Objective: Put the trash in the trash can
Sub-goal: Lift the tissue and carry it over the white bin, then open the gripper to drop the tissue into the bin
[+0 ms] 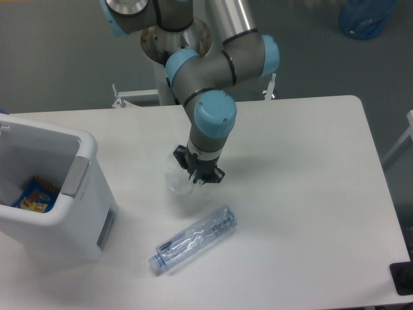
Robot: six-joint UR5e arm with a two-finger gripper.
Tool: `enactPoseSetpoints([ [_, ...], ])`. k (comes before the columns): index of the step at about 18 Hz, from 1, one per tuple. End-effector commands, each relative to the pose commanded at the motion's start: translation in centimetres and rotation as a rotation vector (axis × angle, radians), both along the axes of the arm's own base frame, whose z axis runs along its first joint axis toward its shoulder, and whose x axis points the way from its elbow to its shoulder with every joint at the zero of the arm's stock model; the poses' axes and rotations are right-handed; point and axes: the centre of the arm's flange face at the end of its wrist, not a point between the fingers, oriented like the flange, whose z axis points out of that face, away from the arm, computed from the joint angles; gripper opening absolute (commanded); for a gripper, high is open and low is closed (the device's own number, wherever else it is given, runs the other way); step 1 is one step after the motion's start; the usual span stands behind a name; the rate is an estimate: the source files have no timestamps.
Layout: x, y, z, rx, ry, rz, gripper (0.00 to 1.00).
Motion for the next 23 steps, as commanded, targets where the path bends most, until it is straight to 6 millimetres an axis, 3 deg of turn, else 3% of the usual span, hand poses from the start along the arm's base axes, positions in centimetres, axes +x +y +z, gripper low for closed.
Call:
enactPoseSetpoints([
  [2,-1.2,0.0,3.0,0.12,-0.029,0.032,0.0],
  [6,-2.1,2.3,9.6,0.328,-0.09,0.101,0.0],
  [11,-1.2,5.1,18.2,0.51,-0.149,0.15,0.0],
  [16,4.8,7.3,20.3,0.528,-0.166,0.074,0.0],
  [20,11.3,9.7,20.9,0.52,-0.181,-0.032,0.05],
  [21,12.6,9.9,21.0,0.521,-0.183,-0.053,0.14],
  [22,13.7,10.3,20.8,0.516,-0.191,-0.073,0.45],
  [23,14.9,10.7,20.8,0.516,-0.19,-0.099,0.99],
])
